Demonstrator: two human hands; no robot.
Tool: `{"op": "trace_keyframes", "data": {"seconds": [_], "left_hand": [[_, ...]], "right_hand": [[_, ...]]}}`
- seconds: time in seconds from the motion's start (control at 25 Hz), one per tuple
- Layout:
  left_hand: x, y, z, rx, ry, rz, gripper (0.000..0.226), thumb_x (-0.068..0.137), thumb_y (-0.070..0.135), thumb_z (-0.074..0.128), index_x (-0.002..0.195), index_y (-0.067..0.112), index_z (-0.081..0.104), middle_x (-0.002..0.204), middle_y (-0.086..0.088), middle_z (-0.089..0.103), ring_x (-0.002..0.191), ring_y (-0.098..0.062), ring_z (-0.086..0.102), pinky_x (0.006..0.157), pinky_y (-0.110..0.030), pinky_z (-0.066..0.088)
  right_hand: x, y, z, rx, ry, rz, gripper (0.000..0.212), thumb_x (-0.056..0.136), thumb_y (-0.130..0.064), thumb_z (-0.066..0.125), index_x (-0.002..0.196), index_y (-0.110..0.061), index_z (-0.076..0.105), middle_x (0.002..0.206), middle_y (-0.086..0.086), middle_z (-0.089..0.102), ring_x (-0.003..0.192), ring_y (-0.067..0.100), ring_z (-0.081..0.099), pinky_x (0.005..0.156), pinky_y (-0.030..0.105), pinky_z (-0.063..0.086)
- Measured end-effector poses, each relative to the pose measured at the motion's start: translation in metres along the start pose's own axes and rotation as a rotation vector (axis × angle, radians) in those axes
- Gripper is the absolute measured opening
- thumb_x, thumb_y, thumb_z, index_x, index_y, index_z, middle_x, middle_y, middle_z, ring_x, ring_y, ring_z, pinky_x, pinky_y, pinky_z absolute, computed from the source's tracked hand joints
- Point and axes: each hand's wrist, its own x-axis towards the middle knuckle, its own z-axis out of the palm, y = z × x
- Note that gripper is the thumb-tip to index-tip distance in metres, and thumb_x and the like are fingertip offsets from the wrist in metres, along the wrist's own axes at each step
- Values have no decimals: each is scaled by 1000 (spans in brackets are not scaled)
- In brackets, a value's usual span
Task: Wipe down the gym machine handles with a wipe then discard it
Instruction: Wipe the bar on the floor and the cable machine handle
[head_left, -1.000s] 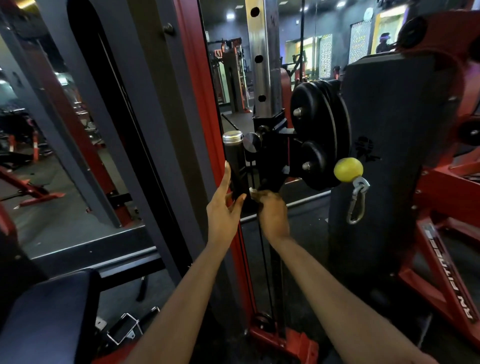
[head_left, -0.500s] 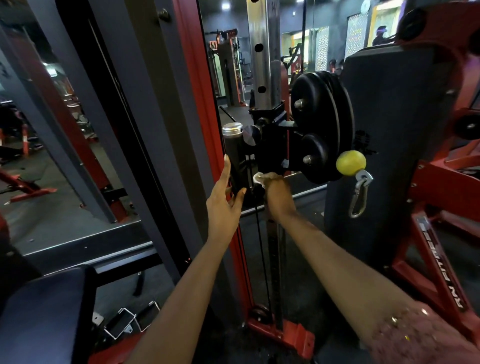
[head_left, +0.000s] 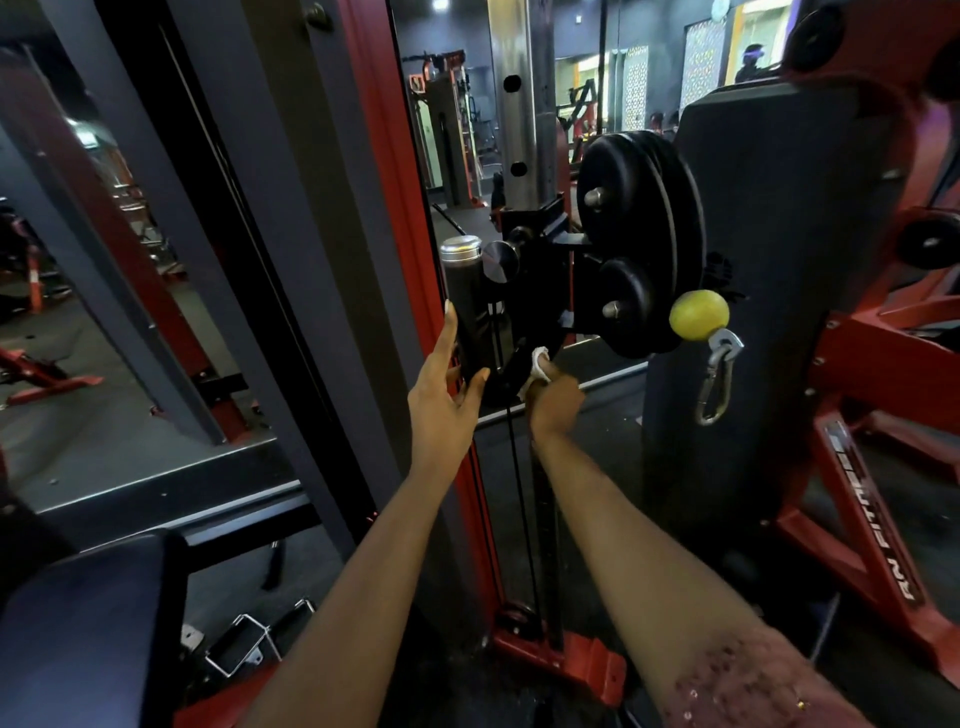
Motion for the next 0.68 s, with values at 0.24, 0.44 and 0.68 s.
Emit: {"op": "trace_keyframes", "data": {"seconds": [0.24, 0.44, 0.68], "left_hand": [[0, -1, -1, 7, 7, 21, 79, 85, 4, 63, 139, 30, 11, 114, 30, 40, 89, 16, 52, 76, 4, 37], [0, -4, -1, 9, 0, 20, 79, 86, 6, 63, 141, 26, 11, 111, 35, 36, 87, 24, 47, 75, 3, 38], [1, -4, -3, 14, 1, 10, 82, 85, 6, 64, 141, 28, 8, 110, 36, 36, 96, 11, 51, 84, 1, 38]], "right_hand": [[-55, -10, 22, 720, 231, 147, 25, 90, -2, 50, 111, -1, 64, 102, 8, 66, 95, 10, 59, 70, 7, 47], [-80, -9, 24, 750, 264, 149, 29, 87, 3, 52, 109, -11, 66, 88, -6, 66, 80, -1, 58, 78, 16, 46], [-52, -15, 22, 699, 201, 332, 22, 89, -4, 51, 101, -10, 69, 86, 7, 69, 75, 12, 61, 70, 20, 49]]}}
